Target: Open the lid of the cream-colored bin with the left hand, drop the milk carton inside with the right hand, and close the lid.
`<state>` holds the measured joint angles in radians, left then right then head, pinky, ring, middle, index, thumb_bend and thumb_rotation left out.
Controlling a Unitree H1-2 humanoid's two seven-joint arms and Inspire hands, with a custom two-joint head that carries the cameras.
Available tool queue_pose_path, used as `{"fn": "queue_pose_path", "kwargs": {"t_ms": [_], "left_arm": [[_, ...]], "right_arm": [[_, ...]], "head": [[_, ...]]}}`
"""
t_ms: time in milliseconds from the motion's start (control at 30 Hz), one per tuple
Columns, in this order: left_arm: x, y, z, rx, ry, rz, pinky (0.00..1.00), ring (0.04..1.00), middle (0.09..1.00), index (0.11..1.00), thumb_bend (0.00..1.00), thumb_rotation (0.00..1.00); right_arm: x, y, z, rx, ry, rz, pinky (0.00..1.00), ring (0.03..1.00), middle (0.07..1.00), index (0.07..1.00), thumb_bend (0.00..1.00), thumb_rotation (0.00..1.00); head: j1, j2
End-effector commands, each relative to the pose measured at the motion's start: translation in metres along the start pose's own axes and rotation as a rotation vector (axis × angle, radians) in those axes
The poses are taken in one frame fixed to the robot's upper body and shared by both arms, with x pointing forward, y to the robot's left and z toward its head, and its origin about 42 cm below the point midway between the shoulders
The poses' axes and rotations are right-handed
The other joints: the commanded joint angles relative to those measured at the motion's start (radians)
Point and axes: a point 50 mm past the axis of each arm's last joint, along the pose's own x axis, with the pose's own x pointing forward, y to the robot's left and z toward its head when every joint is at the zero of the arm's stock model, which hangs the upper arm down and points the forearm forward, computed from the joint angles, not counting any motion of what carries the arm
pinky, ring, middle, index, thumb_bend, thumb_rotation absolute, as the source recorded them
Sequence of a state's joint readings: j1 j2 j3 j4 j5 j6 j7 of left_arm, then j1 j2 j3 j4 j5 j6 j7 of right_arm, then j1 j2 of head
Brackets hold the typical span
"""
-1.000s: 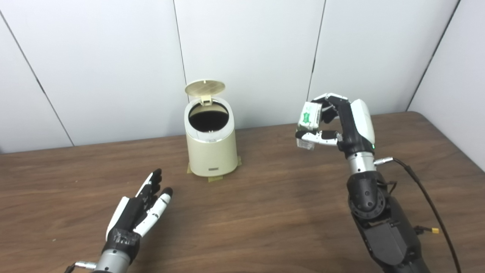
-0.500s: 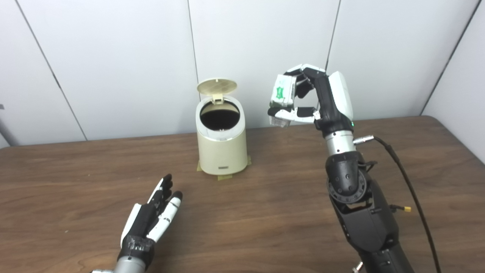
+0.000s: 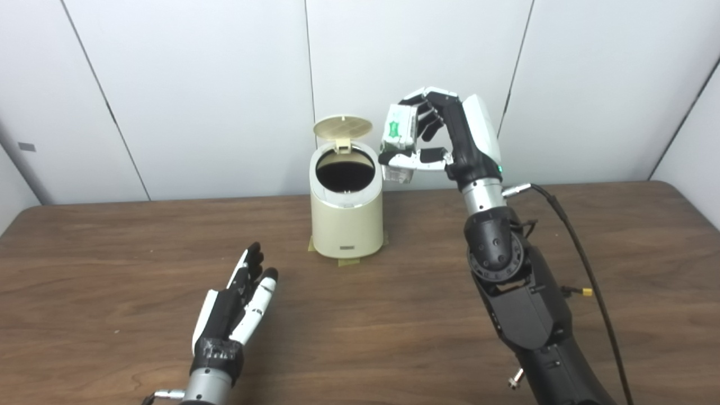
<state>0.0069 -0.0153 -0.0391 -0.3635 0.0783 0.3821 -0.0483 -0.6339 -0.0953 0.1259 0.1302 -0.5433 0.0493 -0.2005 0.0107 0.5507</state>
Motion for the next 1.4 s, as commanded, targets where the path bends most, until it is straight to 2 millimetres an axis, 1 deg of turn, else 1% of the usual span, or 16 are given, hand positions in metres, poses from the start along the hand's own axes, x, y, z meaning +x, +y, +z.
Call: {"fn": "queue_pose_path", "kwargs": {"t_ms": [0,133,333,467,600,700,833,933,1167,1367], "left_arm": [[0.005,-0.005,0.014,-0.01,-0.077,0.0,1.0,1.0,0.985,1.0,0.35,0.59],[0.005,-0.008,0.014,0.011,-0.082,-0.002,1.0,1.0,0.987,1.0,0.35,0.61],[0.006,-0.013,0.012,0.004,-0.075,-0.012,1.0,1.0,0.987,1.0,0.33,0.55],[0.005,-0.016,0.011,-0.006,-0.067,-0.013,1.0,1.0,0.987,1.0,0.35,0.55],[0.006,-0.018,0.012,-0.003,-0.076,-0.016,1.0,1.0,0.984,1.0,0.35,0.54],[0.006,-0.018,0.012,-0.011,-0.084,-0.018,1.0,1.0,0.983,1.0,0.38,0.52],[0.006,-0.017,0.01,-0.01,-0.085,-0.014,1.0,1.0,0.986,1.0,0.44,0.5],[0.006,-0.018,0.009,-0.009,-0.087,-0.016,1.0,1.0,0.984,1.0,0.46,0.49],[0.005,-0.021,0.006,-0.008,-0.093,-0.021,1.0,1.0,0.977,1.0,0.47,0.51],[0.005,-0.026,0.005,-0.002,-0.092,-0.023,1.0,1.0,0.973,1.0,0.45,0.52]], "right_arm": [[0.026,-0.009,0.032,0.042,-0.144,-0.063,0.31,0.388,0.496,0.531,0.49,0.0],[0.031,0.001,0.03,0.024,-0.137,-0.036,0.33,0.388,0.491,0.526,0.5,0.0],[0.036,0.015,0.03,0.052,-0.118,-0.008,0.33,0.388,0.487,0.532,0.5,0.0],[0.037,0.026,0.031,0.068,-0.129,0.003,0.33,0.391,0.488,0.529,0.5,0.0],[0.039,0.035,0.03,0.087,-0.123,0.008,0.34,0.395,0.487,0.524,0.5,0.0],[0.041,0.041,0.029,0.089,-0.113,0.013,0.32,0.402,0.491,0.525,0.5,0.0],[0.043,0.051,0.029,0.098,-0.109,0.017,0.32,0.399,0.491,0.527,0.5,0.0],[0.045,0.055,0.027,0.119,-0.108,0.019,0.32,0.4,0.495,0.528,0.49,0.0],[0.049,0.058,0.021,0.134,-0.108,0.014,0.32,0.409,0.502,0.522,0.5,0.0],[0.054,0.058,0.016,0.12,-0.123,0.002,0.34,0.409,0.499,0.505,0.5,0.0]], "head": [[0.002,0.0],[0.009,-0.004],[0.019,-0.006],[0.026,-0.009],[0.042,0.0],[0.047,0.003],[0.047,0.0],[0.048,-0.002],[0.054,-0.007],[0.055,-0.012]]}}
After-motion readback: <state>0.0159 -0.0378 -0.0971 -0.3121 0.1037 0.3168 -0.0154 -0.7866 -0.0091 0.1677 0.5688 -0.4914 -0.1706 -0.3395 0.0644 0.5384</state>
